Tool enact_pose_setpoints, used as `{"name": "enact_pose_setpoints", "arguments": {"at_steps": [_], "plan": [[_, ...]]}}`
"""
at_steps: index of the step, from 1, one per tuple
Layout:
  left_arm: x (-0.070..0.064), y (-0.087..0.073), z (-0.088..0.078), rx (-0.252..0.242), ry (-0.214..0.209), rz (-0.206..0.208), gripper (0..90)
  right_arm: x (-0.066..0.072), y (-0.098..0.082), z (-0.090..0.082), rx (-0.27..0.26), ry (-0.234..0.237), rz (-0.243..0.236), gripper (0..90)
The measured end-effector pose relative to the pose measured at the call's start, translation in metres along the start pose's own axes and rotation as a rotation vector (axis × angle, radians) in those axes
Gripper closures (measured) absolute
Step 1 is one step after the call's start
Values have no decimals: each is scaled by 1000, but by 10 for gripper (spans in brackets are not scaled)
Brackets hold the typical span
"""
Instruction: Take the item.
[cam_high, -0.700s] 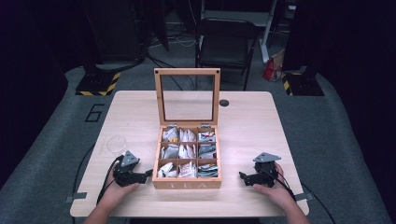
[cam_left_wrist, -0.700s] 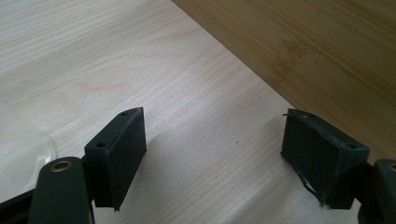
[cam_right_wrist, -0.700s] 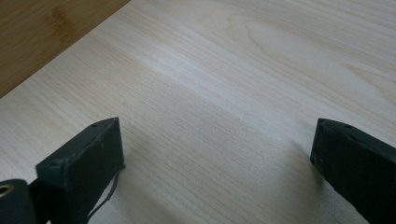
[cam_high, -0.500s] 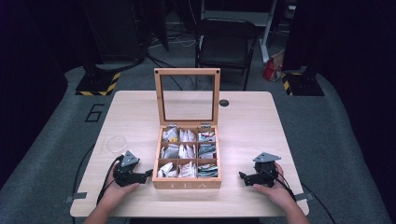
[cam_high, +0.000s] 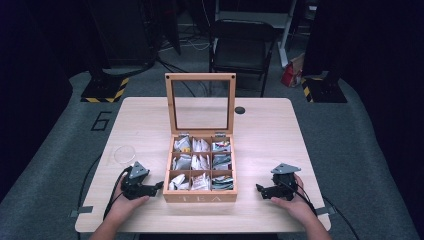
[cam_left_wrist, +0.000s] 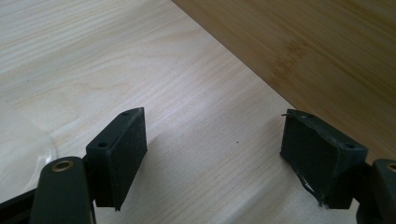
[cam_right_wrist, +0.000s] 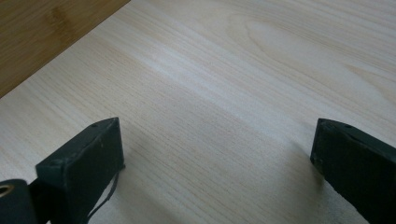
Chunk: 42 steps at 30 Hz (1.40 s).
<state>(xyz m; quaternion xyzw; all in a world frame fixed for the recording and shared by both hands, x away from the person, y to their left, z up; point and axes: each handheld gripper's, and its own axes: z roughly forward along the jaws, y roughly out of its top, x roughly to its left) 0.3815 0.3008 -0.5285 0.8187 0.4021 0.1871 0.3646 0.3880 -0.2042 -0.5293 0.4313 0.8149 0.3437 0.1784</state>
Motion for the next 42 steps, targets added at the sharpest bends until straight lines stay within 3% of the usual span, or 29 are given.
{"name": "enact_pose_setpoints", "arguments": {"at_steps": [8,14,15,20,32,42], "plan": [[1,-1,0,-11,1,-14,245,0,0,0,0,0,0,18],[2,2,-7,-6,-26,-66,292,0,0,0,0,1,1,18],[3,3,-9,-10,-26,-58,306,0,0,0,0,0,0,18],[0,8,-19,-49,-30,-99,328,0,0,0,0,1,1,18],[0,13,-32,-62,-11,-115,363,0,0,0,0,1,2,17],[-3,17,-34,-60,-28,-109,363,0,0,0,0,1,3,18]]}}
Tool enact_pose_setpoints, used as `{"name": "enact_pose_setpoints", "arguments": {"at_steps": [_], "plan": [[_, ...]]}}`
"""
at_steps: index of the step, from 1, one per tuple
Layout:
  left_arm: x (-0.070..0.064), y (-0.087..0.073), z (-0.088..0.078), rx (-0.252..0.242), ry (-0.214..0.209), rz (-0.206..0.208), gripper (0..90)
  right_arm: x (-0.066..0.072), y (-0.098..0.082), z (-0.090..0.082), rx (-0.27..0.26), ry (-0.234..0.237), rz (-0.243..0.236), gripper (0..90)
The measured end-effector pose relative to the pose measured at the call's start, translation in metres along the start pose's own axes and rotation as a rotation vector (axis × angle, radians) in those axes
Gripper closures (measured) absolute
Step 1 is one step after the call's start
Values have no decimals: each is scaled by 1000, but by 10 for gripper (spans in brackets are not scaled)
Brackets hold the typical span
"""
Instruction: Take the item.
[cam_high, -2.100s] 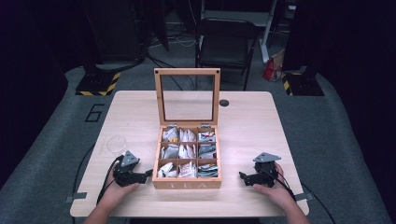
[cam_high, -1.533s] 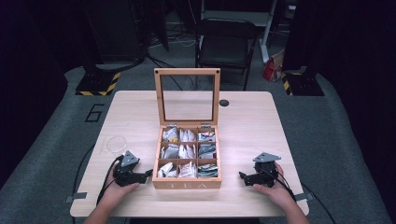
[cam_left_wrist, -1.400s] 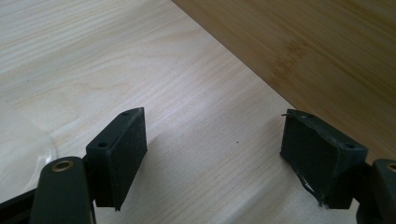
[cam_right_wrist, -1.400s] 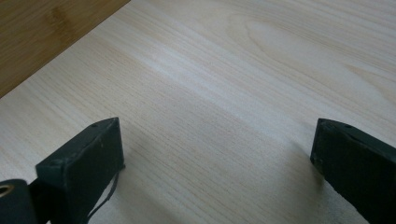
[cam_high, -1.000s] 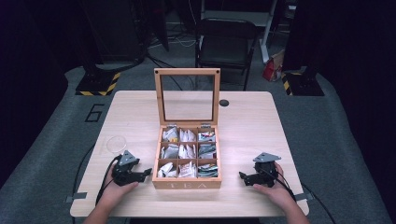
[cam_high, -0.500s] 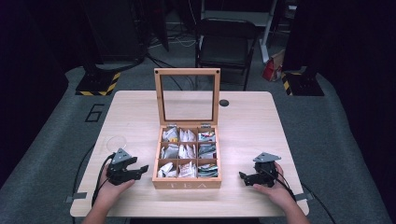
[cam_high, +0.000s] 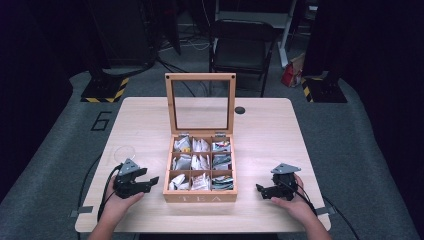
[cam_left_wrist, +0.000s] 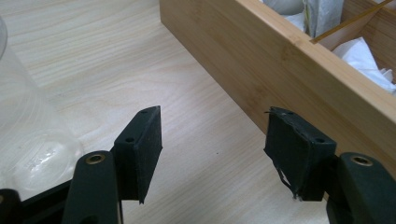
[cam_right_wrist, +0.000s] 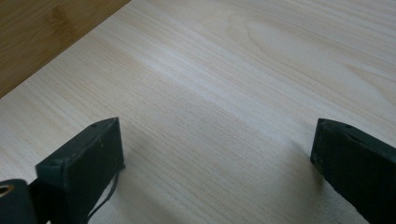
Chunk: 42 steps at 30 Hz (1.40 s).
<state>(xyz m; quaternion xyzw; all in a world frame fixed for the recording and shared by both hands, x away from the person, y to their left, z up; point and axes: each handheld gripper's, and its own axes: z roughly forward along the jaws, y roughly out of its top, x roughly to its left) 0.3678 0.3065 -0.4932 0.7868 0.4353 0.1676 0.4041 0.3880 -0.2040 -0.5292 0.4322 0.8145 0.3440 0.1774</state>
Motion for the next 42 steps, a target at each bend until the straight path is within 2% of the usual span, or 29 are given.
{"name": "enact_pose_setpoints", "arguments": {"at_steps": [8,18,21,25,42], "plan": [[-1,8,-5,-18,-7,-12,385,0,0,0,0,0,0,18],[-1,21,-10,-23,-4,3,440,0,0,0,0,0,0,17],[-2,25,-12,-37,-8,-6,452,0,0,0,0,0,0,18],[-2,30,-13,-34,-7,14,459,0,0,0,0,0,-1,17],[-6,53,-15,-58,-17,40,461,0,0,0,0,0,-1,18]]}}
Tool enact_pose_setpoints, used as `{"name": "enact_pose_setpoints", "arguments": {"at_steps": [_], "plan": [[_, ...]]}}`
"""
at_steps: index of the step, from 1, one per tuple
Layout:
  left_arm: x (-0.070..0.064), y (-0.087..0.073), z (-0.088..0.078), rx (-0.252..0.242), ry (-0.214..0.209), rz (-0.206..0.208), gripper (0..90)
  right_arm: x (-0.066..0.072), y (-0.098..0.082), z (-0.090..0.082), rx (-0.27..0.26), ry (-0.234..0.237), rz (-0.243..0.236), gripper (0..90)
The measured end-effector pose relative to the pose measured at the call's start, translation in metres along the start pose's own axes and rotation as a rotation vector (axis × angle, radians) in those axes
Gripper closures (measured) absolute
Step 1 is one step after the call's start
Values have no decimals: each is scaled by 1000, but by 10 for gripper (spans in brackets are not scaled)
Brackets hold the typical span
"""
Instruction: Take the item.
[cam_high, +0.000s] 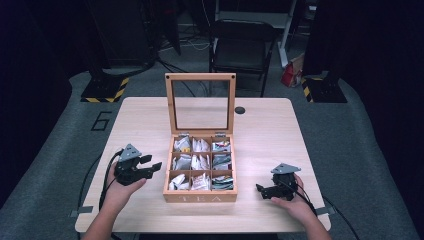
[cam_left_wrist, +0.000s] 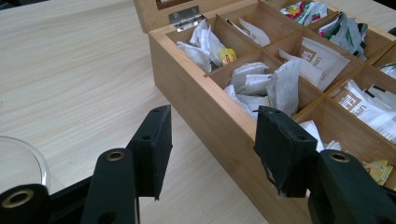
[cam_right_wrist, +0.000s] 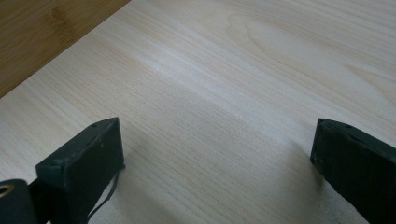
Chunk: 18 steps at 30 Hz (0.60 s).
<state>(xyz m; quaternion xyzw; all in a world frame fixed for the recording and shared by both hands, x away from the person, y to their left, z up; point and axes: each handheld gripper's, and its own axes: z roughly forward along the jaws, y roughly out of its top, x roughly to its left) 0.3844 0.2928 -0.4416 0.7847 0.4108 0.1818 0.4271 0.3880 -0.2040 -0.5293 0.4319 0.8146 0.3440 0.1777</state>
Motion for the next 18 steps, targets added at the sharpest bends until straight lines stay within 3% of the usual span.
{"name": "enact_pose_setpoints", "arguments": {"at_steps": [10,18], "plan": [[-1,8,1,-3,6,4,458,0,0,0,0,0,0,18],[-5,17,4,-4,-4,31,456,0,0,0,0,0,0,18]]}}
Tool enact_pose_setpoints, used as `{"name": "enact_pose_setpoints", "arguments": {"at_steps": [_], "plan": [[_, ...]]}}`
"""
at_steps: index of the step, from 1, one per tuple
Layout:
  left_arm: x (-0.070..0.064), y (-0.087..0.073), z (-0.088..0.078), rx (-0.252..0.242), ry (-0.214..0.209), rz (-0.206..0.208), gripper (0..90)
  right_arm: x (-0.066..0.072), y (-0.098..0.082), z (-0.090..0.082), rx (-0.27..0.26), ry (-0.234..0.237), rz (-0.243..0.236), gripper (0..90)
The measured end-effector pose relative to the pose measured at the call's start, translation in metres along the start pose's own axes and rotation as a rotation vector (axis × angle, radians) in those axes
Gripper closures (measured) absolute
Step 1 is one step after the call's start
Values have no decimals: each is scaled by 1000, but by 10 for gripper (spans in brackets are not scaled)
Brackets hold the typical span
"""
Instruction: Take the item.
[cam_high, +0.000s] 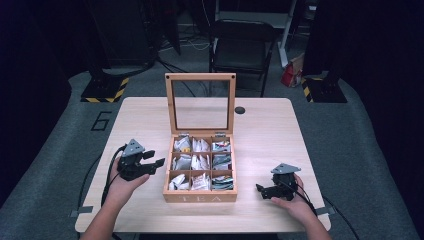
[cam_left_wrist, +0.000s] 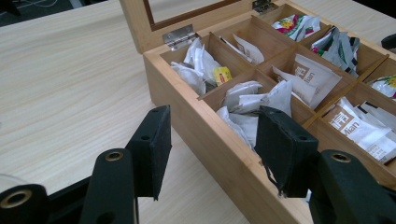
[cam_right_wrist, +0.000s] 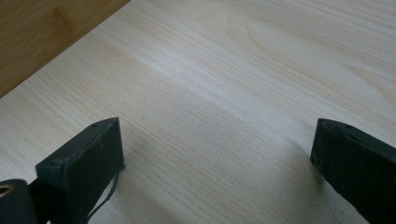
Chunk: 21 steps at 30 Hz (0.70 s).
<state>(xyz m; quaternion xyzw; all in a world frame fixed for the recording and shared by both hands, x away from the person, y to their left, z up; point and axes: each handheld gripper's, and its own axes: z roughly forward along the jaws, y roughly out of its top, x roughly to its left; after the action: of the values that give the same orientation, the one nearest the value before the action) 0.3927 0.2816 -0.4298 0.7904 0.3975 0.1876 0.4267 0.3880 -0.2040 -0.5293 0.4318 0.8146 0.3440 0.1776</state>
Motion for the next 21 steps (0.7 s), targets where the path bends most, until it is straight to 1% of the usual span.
{"name": "enact_pose_setpoints", "arguments": {"at_steps": [7,15,17,19,21], "plan": [[-3,6,4,-4,-7,11,458,0,0,0,-1,0,1,18],[-8,11,10,10,-25,34,474,0,0,0,0,0,0,17],[-9,12,11,4,-21,35,479,0,0,0,0,0,0,17],[-10,13,13,6,-29,38,483,0,0,0,0,0,0,18],[-11,14,14,8,-29,40,488,0,0,0,0,0,0,18]]}}
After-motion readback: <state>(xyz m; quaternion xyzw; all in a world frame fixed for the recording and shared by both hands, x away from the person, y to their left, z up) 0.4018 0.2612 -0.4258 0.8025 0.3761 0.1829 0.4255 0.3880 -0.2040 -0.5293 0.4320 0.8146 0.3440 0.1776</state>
